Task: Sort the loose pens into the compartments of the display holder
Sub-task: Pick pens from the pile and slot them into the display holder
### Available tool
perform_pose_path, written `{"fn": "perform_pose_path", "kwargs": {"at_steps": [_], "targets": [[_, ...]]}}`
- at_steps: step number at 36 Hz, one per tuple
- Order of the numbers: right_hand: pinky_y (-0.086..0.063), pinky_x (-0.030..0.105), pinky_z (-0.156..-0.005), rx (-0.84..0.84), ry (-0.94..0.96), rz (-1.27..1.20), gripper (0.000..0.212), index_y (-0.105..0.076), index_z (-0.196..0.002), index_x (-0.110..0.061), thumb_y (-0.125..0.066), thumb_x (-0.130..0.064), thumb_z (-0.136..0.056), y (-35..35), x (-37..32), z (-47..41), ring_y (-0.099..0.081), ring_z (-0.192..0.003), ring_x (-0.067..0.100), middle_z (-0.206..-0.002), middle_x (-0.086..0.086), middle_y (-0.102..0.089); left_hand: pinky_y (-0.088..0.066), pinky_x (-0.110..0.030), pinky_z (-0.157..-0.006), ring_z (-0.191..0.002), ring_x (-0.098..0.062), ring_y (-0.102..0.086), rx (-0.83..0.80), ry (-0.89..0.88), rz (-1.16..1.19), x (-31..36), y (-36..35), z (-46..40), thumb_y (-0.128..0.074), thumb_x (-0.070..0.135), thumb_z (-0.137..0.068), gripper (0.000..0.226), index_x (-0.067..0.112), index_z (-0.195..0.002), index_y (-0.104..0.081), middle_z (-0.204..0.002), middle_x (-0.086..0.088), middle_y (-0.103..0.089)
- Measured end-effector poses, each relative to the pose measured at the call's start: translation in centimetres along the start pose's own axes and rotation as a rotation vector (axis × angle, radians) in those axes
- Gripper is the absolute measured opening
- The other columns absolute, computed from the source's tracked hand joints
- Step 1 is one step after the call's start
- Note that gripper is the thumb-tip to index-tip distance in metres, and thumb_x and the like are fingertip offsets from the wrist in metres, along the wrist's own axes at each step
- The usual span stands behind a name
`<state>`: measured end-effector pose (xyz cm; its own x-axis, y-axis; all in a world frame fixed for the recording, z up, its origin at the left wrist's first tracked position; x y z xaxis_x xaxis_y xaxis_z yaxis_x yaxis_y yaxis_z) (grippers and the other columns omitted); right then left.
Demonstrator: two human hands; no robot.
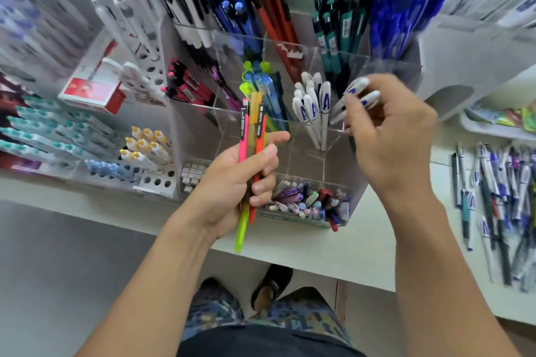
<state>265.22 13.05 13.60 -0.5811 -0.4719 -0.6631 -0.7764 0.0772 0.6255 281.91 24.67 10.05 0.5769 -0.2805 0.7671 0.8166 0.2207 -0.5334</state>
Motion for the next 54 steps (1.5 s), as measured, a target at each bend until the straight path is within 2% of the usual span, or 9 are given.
{"fn": "perform_pose_path", "kwargs": {"at_steps": [4, 12, 21, 26, 29, 33, 41, 47, 54], "targets": [[-0.052, 0.039, -0.075, -0.184, -0.033, 0.145, 0.009, -0.070, -0.100, -0.014, -0.070, -0.021, -0.093, -1.3, -0.1, 0.0, -0.061, -0.076, 0.019, -0.085, 0.001, -0.068, -0.031, -0.017, -0.042, -0.051, -0.007, -0.035, -0.010, 0.041, -0.023, 0.6, 0.9, -0.3, -0.059, 0.020, -0.090, 0.034, 0.007, -0.120, -0.065, -0.073, 0.001, -0.046], [-0.045, 0.040, -0.068, -0.019, -0.108, 0.160, 0.021, -0.074, -0.091, -0.012, -0.064, -0.029, -0.098, -2.9, -2.0, 0.3, -0.055, -0.070, 0.025, -0.074, 0.008, -0.061, -0.038, -0.018, -0.049, -0.057, -0.009, -0.042, -0.100, 0.126, -0.104, 2.0, 2.8, -0.1, -0.058, 0.023, -0.089, 0.033, 0.003, -0.114, -0.064, -0.079, -0.001, -0.060], [-0.035, 0.018, -0.072, 0.167, -0.153, 0.311, 0.027, -0.071, -0.116, -0.011, -0.068, -0.028, -0.096, -2.8, -4.5, 1.8, -0.051, -0.075, 0.016, -0.101, 0.005, -0.058, -0.038, -0.023, -0.046, -0.049, -0.013, -0.043, -0.121, 0.182, -0.178, 2.6, 4.4, 0.4, -0.055, 0.028, -0.099, 0.016, 0.015, -0.109, -0.055, -0.064, 0.000, -0.048], [-0.049, 0.031, -0.062, -0.033, -0.260, -0.087, 0.025, -0.077, -0.085, -0.023, -0.076, -0.048, -0.082, -5.2, -7.7, 2.8, -0.058, -0.061, 0.006, -0.070, -0.007, -0.067, -0.024, -0.020, -0.041, -0.044, -0.011, -0.029, -0.128, 0.132, -0.358, 3.1, 5.2, 0.7, -0.054, 0.020, -0.104, 0.011, 0.013, -0.097, -0.049, -0.060, 0.001, -0.039], [-0.055, 0.037, -0.064, -0.265, -0.419, -0.314, 0.024, -0.078, -0.087, -0.022, -0.082, -0.045, -0.079, -7.5, -8.0, 3.3, -0.067, -0.064, 0.012, -0.072, -0.005, -0.073, -0.019, -0.023, -0.042, -0.045, -0.012, -0.025, -0.122, 0.095, -0.438, 3.5, 5.4, 0.8, -0.053, 0.014, -0.105, 0.020, 0.001, -0.119, -0.049, -0.058, -0.001, -0.034], [-0.047, 0.020, -0.050, -0.291, -0.574, -0.634, 0.006, -0.076, -0.087, -0.010, -0.080, -0.013, -0.085, -8.5, -7.7, 3.3, -0.060, -0.053, 0.008, -0.064, -0.001, -0.070, -0.021, -0.021, -0.042, -0.045, -0.011, -0.029, -0.141, 0.095, -0.403, 3.7, 6.0, 1.2, -0.053, 0.018, -0.105, 0.013, 0.009, -0.115, -0.053, -0.059, 0.003, -0.044], [-0.051, 0.015, -0.054, -0.278, -0.716, -0.887, 0.016, -0.075, -0.101, -0.006, -0.072, -0.012, -0.087, -8.7, -7.5, 3.4, -0.059, -0.060, 0.008, -0.074, 0.001, -0.069, -0.030, -0.018, -0.036, -0.045, -0.011, -0.044, -0.180, 0.128, -0.164, 4.1, 6.9, 1.9, -0.048, 0.025, -0.101, 0.032, 0.005, -0.125, -0.052, -0.075, -0.005, -0.059], [-0.055, 0.023, -0.066, 0.066, -0.451, -0.711, 0.014, -0.073, -0.107, -0.010, -0.065, -0.006, -0.097, -5.4, -8.4, 1.5, -0.065, -0.071, 0.014, -0.081, 0.001, -0.072, -0.027, -0.015, -0.035, -0.041, -0.008, -0.042, -0.141, 0.049, -0.179, 5.3, 6.8, 1.3, -0.056, 0.027, -0.090, 0.025, 0.017, -0.113, -0.057, -0.076, -0.004, -0.064], [-0.060, 0.035, -0.073, 0.456, 0.052, -0.459, 0.018, -0.065, -0.116, -0.006, -0.060, -0.017, -0.103, -1.4, -10.4, -2.5, -0.071, -0.077, 0.020, -0.097, 0.013, -0.071, -0.016, -0.015, -0.035, -0.039, -0.004, -0.021, -0.125, 0.075, -0.052, 6.4, 6.4, 0.4, -0.050, 0.042, -0.093, 0.033, 0.014, -0.109, -0.060, -0.065, 0.001, -0.037]]}}
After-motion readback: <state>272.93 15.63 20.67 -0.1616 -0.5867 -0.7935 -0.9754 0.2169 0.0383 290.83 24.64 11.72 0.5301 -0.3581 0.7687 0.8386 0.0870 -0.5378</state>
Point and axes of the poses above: each hand's wrist, its own z-axis away from the middle knuckle, its own y-axis out of the back of the hand, x = y × z, the point moved 1 cm from there along -z, towards the middle knuckle
